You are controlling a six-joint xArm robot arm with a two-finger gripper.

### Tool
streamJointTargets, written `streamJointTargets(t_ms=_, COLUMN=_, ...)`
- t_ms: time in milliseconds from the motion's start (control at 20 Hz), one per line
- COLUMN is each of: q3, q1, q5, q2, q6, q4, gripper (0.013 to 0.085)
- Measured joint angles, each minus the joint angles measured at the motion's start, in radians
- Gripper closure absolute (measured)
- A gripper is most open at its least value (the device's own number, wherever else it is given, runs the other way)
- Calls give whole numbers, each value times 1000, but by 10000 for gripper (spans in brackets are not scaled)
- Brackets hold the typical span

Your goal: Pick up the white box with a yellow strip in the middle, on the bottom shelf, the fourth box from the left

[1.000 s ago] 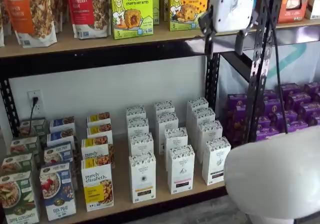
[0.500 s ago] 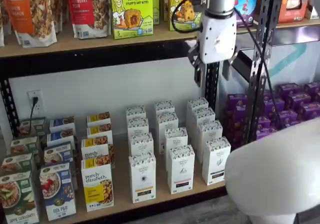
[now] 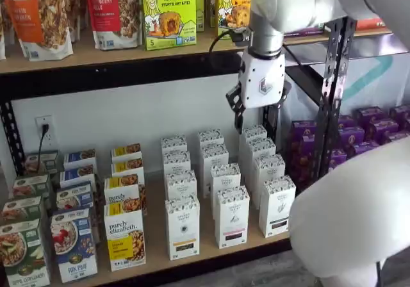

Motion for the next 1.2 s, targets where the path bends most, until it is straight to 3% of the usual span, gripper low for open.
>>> streamJointTargets(t_ms=150, q3=14, q1=31, q5=-85, q2=64, q6=44, q4=-18, gripper=130)
streamJointTargets(t_ms=350, q3=-15, q1=79, q5=-122, q2=168, q6=116, q4=-58, gripper=130)
streamJointTargets(t_ms=1000, q3=-64, q1=200, q5=-416, q2=493, q6=154, q4=70, gripper=130)
streamJointTargets(t_ms=1200, q3=-121, q1=227, q5=-466, q2=617, q6=184, q4=65, gripper=130)
